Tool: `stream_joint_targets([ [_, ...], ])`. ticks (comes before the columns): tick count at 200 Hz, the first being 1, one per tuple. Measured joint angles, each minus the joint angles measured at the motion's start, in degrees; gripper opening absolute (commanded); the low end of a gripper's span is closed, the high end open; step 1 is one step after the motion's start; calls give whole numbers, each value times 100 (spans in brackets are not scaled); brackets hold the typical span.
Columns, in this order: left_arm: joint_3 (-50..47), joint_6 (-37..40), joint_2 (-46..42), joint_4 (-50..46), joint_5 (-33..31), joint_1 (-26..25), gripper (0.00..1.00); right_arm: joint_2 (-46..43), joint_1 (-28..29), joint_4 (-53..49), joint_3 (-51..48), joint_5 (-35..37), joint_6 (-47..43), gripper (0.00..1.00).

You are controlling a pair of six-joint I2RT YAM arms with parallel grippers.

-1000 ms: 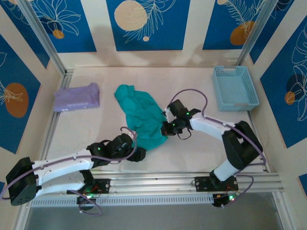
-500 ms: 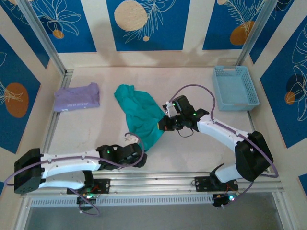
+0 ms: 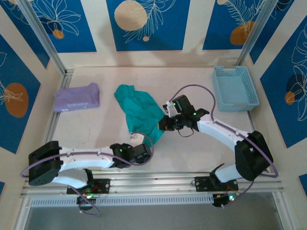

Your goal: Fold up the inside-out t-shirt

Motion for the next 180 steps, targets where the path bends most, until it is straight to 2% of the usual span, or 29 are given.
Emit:
stream_joint_targets([
  [53,-245,-22,-243,-308,-105,15,60,-70,-249,-22,2,-24,-15,0],
  [76,-424,-42,-411,-407,-74,15,48,-96,-328,-57,74,-81,-24,0],
  [127,-590,96,-796,-496,-72,107,0,-109,-448,-50,249,-232,-35,0],
  [151,-581,149,-804,-501,-83,114,0,-129,-507,-151,319,-269,-37,0],
  [163,-221,946,-1119,-916,-160,492,0,-138,-706,-435,772,-352,-7,0],
  [180,994,1921,-1794,-1021,-498,1141,0,-326,-1113,-413,1801,-273,-9,0],
])
